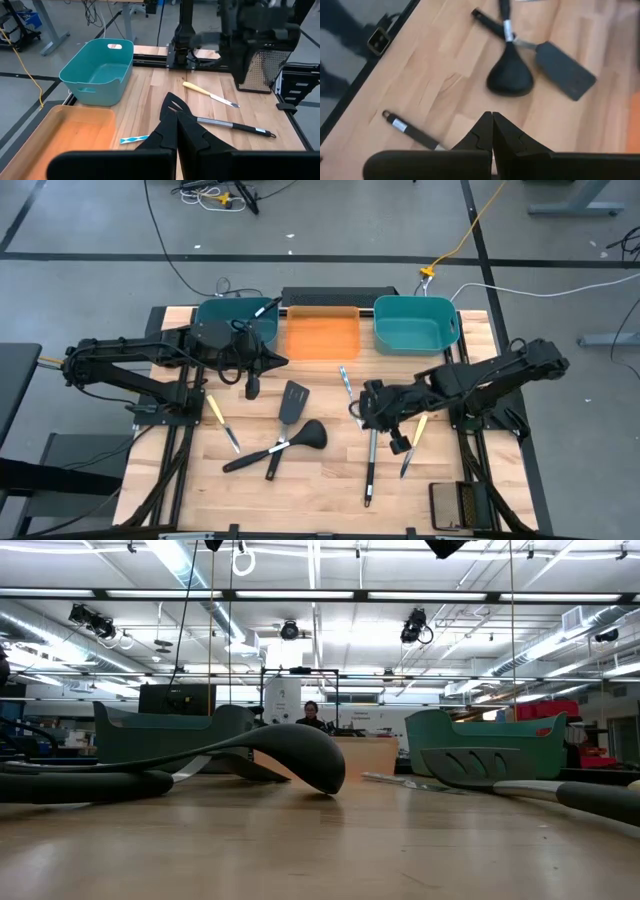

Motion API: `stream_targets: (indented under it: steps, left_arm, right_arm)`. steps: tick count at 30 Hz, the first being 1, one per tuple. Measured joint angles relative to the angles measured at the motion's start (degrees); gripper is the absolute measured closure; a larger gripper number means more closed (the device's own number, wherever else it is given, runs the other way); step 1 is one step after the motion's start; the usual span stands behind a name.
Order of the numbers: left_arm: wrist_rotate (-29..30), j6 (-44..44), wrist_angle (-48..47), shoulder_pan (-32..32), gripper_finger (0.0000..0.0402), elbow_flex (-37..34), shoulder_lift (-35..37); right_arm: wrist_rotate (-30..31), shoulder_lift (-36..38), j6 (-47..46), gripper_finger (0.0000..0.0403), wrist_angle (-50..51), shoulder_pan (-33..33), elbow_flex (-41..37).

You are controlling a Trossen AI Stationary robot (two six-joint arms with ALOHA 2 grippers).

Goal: Pick & Place Kitchen Items
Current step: Put the black spatula into the green bin

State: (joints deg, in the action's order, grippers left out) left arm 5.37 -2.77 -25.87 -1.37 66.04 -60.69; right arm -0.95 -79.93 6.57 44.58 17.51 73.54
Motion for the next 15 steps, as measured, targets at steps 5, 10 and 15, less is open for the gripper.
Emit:
stream_targets:
  steps: [5, 10, 15]
  left_arm:
    - [-0.02, -0.02, 0.0, 0.01, 0.04, 0.0, 0.0]
    - [-0.6, 0.11, -0.04, 0.0, 0.04, 0.0, 0.0]
    - [-2.17, 2.04, -0.1, 0.01, 0.04, 0.0, 0.0]
  right_arm:
    - [0.0, -2.78, 1.52, 0.0399, 0.9, 2.54, 0.0]
    - [-0.04, -6.33, 1.46, 0.0394, 1.17, 4.28, 0.0]
    - [-0.07, -9.81, 1.46, 0.0377, 1.53, 5.76, -0.02]
